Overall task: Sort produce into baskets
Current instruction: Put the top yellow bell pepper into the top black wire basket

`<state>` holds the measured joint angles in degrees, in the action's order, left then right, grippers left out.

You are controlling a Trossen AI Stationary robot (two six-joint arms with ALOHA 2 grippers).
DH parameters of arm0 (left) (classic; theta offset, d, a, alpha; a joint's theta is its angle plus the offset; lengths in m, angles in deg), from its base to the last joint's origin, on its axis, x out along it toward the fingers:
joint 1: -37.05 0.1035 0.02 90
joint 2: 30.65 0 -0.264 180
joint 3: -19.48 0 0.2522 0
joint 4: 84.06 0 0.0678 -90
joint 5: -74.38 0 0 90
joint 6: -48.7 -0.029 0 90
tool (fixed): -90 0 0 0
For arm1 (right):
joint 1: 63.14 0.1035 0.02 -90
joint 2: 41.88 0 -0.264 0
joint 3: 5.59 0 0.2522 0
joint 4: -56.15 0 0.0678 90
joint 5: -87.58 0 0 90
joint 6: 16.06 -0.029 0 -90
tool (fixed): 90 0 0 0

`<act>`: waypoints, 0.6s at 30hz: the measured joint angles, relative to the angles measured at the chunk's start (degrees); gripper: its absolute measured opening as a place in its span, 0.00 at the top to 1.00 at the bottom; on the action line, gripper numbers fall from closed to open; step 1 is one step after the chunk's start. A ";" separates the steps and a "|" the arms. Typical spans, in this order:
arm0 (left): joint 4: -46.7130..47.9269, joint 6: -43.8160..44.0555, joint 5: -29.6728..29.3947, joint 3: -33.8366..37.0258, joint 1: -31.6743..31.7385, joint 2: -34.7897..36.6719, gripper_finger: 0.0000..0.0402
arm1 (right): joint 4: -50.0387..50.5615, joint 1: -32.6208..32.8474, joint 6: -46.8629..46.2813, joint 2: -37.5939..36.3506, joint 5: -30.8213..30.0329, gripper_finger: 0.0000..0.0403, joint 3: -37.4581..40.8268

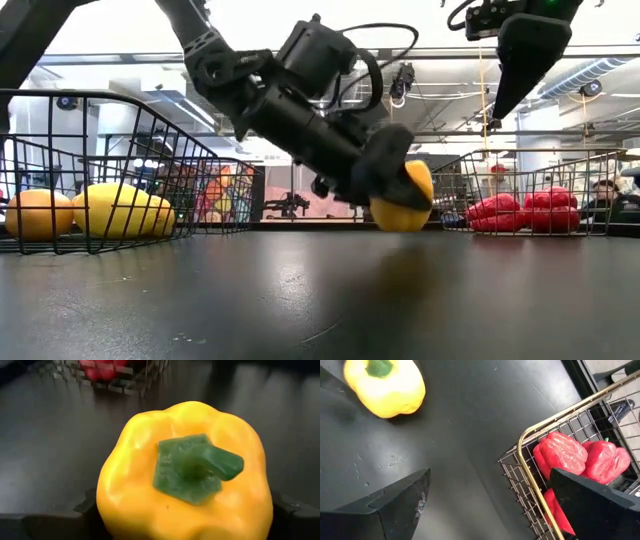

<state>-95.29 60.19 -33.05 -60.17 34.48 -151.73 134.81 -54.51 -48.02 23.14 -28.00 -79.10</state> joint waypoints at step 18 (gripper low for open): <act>8.16 -9.69 -4.22 2.91 2.03 27.74 0.22 | -0.39 1.34 -4.93 0.02 4.78 0.01 3.32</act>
<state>-87.13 50.50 -37.27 -57.26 36.50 -123.99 134.42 -53.17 -52.95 23.16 -23.22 -75.78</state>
